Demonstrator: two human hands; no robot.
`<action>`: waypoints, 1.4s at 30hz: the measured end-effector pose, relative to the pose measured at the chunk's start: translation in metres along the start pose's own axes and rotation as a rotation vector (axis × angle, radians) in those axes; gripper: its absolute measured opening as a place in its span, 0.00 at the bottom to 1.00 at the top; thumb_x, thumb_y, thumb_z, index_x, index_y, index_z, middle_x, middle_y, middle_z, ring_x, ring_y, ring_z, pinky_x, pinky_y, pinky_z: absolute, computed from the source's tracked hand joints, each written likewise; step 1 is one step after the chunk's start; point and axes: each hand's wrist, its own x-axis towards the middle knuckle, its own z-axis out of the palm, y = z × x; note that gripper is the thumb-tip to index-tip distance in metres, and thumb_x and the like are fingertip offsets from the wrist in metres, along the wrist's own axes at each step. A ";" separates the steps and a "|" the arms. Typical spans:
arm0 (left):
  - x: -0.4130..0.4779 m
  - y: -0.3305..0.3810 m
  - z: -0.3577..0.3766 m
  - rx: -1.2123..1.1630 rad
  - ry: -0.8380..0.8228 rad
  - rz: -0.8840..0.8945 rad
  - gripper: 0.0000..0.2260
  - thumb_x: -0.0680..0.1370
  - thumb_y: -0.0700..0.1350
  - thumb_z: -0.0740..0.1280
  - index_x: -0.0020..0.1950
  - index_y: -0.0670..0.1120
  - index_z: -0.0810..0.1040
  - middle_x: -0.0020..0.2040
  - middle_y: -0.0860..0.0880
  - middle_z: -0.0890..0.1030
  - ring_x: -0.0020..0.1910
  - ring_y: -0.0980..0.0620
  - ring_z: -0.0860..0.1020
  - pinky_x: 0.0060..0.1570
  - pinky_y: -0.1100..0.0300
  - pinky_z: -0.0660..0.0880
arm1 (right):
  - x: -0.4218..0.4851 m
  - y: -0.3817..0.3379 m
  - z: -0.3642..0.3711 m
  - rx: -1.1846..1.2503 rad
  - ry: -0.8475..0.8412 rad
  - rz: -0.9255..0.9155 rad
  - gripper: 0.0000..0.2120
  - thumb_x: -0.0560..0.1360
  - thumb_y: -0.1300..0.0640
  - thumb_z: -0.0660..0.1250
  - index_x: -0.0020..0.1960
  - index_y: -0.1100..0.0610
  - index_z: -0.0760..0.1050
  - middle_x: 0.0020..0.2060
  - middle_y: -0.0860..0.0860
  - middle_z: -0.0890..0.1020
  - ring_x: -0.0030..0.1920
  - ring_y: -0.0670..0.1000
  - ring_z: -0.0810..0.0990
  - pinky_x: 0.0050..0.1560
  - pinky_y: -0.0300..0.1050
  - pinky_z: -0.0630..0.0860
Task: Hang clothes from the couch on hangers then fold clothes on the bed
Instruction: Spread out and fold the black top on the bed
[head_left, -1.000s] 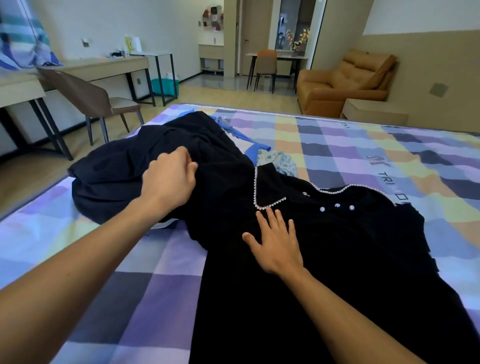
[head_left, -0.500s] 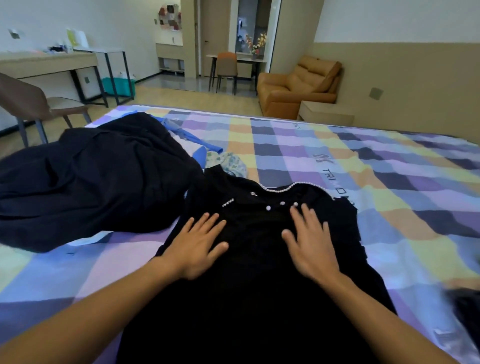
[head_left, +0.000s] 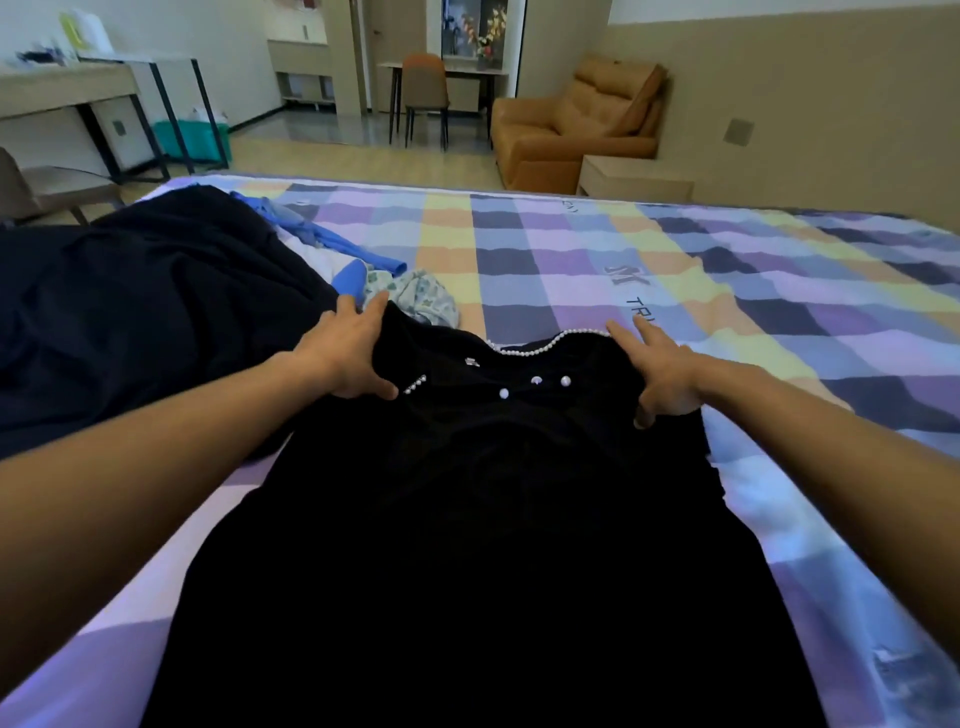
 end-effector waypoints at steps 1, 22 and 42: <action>0.006 0.002 0.000 -0.005 -0.023 -0.022 0.58 0.65 0.55 0.82 0.82 0.48 0.47 0.73 0.36 0.62 0.69 0.32 0.69 0.66 0.41 0.72 | 0.007 0.009 0.002 0.037 -0.065 -0.013 0.65 0.67 0.57 0.81 0.81 0.47 0.32 0.81 0.56 0.37 0.82 0.58 0.44 0.79 0.57 0.53; 0.003 -0.002 -0.115 0.019 0.511 0.314 0.15 0.77 0.35 0.70 0.63 0.37 0.78 0.57 0.32 0.78 0.57 0.31 0.76 0.58 0.42 0.72 | -0.026 -0.011 -0.101 0.206 0.798 -0.116 0.06 0.69 0.62 0.66 0.44 0.52 0.73 0.39 0.56 0.76 0.44 0.62 0.78 0.42 0.50 0.71; -0.328 0.001 0.028 -0.183 0.273 0.655 0.13 0.75 0.64 0.66 0.45 0.55 0.71 0.40 0.60 0.71 0.38 0.61 0.70 0.36 0.64 0.70 | -0.274 -0.004 0.100 0.632 0.473 -0.387 0.18 0.69 0.42 0.76 0.41 0.51 0.70 0.27 0.47 0.70 0.29 0.45 0.67 0.35 0.44 0.68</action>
